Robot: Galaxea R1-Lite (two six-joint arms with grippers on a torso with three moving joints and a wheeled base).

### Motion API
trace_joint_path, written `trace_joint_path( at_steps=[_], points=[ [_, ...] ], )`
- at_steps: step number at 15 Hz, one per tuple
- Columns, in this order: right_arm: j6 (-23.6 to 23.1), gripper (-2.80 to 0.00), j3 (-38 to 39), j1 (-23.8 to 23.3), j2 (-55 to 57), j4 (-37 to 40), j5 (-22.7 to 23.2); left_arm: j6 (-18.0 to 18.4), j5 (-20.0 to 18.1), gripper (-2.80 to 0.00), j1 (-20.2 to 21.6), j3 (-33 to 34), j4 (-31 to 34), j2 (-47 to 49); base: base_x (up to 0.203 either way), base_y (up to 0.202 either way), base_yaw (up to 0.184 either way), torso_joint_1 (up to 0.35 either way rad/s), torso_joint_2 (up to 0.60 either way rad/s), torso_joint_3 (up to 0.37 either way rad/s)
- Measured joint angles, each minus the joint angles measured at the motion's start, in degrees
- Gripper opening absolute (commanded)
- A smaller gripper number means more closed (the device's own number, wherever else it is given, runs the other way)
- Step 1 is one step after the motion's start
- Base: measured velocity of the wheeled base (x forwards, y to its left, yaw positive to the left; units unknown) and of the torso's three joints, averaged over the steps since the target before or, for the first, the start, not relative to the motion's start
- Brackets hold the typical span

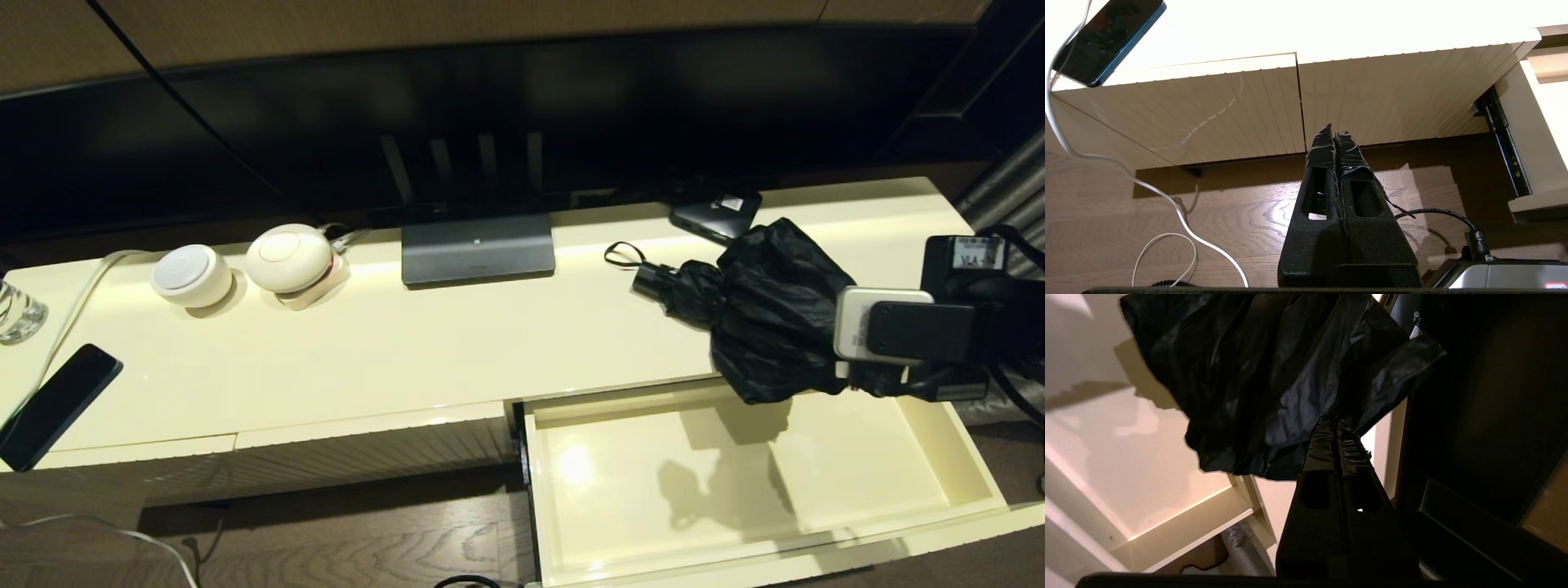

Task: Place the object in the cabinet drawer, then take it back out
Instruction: Put the umbrella in the drawer

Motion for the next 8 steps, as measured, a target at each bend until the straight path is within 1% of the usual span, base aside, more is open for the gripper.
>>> trace_joint_path(
  at_steps=[2,3,5,6,8],
  points=[
    [0.0,-2.80,-3.7,0.1,3.9,0.3,-1.4,0.0,0.0,-2.80,0.0,0.0,0.0,0.0,0.000,0.000,0.000,0.000,0.00,0.000],
    [1.2,-2.80,-5.4,0.1,5.9,0.6,-2.8,0.0,0.0,-2.80,0.0,0.0,0.0,0.0,0.000,0.000,0.000,0.000,0.00,0.000],
    [5.3,-2.80,-9.5,0.1,9.8,2.1,-6.4,0.0,0.0,-2.80,0.0,0.0,0.0,0.0,0.000,0.000,0.000,0.000,0.00,0.000],
    [7.6,-2.80,-11.7,0.1,11.4,4.1,-8.6,0.0,0.0,-2.80,0.0,0.0,0.0,0.0,0.000,0.000,0.000,0.000,0.00,0.000],
    [10.1,-2.80,-15.2,-0.2,13.5,8.0,-11.8,0.0,0.0,-2.80,0.0,0.0,0.0,0.0,0.000,0.000,0.000,0.000,0.00,0.000]
  ],
)
